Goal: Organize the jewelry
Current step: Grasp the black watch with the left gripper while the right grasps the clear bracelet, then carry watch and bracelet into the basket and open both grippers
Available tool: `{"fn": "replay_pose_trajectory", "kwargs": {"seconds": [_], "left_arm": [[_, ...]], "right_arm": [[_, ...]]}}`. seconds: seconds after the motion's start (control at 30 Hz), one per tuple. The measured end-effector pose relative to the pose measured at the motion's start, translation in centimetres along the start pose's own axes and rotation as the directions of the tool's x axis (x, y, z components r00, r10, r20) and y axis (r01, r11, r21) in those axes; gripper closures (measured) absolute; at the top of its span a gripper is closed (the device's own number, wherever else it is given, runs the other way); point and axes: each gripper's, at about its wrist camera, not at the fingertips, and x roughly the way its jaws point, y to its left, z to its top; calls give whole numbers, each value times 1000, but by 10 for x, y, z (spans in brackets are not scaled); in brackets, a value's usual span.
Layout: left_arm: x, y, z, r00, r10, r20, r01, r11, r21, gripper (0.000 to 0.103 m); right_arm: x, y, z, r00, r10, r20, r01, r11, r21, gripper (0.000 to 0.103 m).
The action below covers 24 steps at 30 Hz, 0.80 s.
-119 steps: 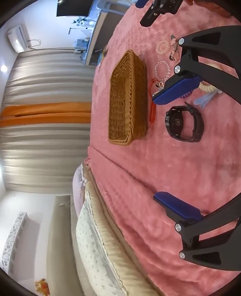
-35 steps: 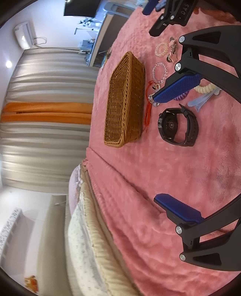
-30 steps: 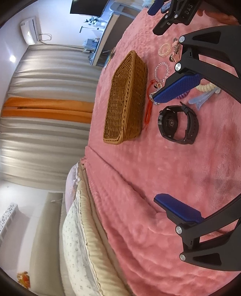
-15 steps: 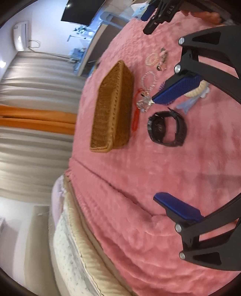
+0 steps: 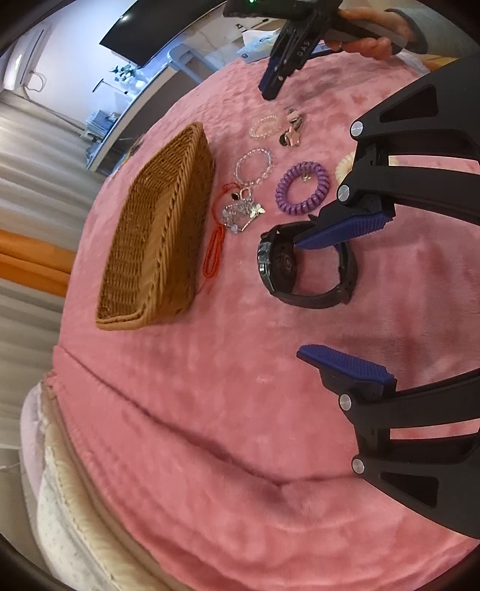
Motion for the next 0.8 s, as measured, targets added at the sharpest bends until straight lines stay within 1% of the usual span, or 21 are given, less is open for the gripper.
{"fn": "replay_pose_trajectory", "kwargs": {"seconds": [0.03, 0.07, 0.17, 0.23, 0.27, 0.3, 0.37, 0.4, 0.43, 0.5, 0.63, 0.73, 0.8], "left_arm": [[4, 0, 1, 1000, -2, -10, 2, 1000, 1, 57], [7, -1, 3, 1000, -3, -19, 3, 1000, 2, 59], [16, -1, 5, 998, 3, -60, -3, 1000, 2, 59], [22, -2, 5, 997, 10, -78, -10, 1000, 7, 59], [25, -2, 5, 996, 10, -88, -10, 1000, 5, 60], [27, -2, 5, 995, 11, -96, -11, 1000, 2, 63], [32, -2, 7, 994, 35, -100, -35, 999, 3, 68], [33, -3, 8, 994, 46, -95, -45, 999, 8, 74], [35, -3, 9, 994, 57, -93, -56, 998, 12, 83], [37, -4, 10, 994, 58, -94, -57, 998, 9, 96], [34, -6, 8, 997, 64, -51, -64, 998, -1, 97], [24, -9, 6, 999, 35, 3, -35, 999, -19, 97], [11, -13, 10, 999, 21, 51, -20, 1000, -23, 97]], "right_arm": [[4, 1, 2, 1000, 7, -6, -7, 1000, 0, 71], [9, 2, 4, 1000, 20, -13, -20, 1000, 4, 71], [24, 5, 10, 998, 26, -48, -26, 1000, 10, 71], [33, 7, 12, 998, 31, -63, -31, 1000, 5, 78], [39, 10, 13, 997, 22, -73, -22, 1000, -1, 78], [41, 12, 14, 997, 13, -73, -14, 1000, -8, 79], [42, 19, 16, 998, -6, -61, 3, 999, -41, 84], [43, 22, 16, 998, -10, -59, 7, 999, -53, 89], [44, 27, 17, 998, -20, -57, 16, 997, -72, 93], [43, 32, 16, 998, -36, -46, 32, 995, -96, 93], [33, 35, 15, 1000, -3, -3, 3, 995, -101, 94], [19, 36, 16, 999, 31, 34, -28, 996, -86, 95], [8, 39, 20, 998, 29, 64, -23, 996, -87, 95]]}}
